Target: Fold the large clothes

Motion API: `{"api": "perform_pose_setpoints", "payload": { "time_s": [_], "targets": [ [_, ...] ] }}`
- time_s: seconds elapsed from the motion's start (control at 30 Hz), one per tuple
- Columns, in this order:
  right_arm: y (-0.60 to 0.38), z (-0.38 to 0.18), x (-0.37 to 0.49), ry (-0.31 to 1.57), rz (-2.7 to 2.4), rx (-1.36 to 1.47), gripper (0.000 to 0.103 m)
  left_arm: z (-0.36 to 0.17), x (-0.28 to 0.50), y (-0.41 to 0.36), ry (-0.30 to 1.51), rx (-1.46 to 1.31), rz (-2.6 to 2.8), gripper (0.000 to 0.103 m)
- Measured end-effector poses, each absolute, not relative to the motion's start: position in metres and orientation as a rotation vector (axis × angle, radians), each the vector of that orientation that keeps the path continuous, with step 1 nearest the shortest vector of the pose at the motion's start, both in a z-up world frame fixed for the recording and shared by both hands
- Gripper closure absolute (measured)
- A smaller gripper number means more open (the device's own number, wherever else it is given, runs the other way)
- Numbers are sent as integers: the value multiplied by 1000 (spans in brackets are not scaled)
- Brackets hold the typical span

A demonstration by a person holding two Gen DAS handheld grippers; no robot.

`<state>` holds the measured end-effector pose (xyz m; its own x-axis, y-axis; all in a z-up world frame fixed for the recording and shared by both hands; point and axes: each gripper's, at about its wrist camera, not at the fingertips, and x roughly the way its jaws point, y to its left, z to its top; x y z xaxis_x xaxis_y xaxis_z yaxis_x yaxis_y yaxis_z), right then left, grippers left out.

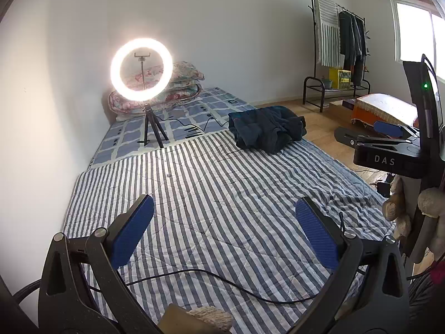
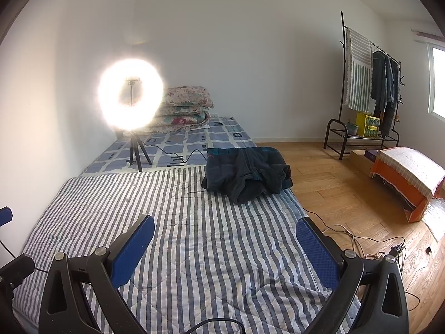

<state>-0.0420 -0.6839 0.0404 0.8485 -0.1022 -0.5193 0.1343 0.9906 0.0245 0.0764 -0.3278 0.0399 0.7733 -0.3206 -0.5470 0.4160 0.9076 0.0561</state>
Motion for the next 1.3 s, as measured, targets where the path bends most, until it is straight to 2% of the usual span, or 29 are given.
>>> {"api": "perform_pose_setpoints", "payload": {
  "time_s": [1.3],
  "targets": [
    [-674, 33, -41, 559, -128, 47, 0, 39, 70, -320, 529, 168, -356, 0]
  ]
}}
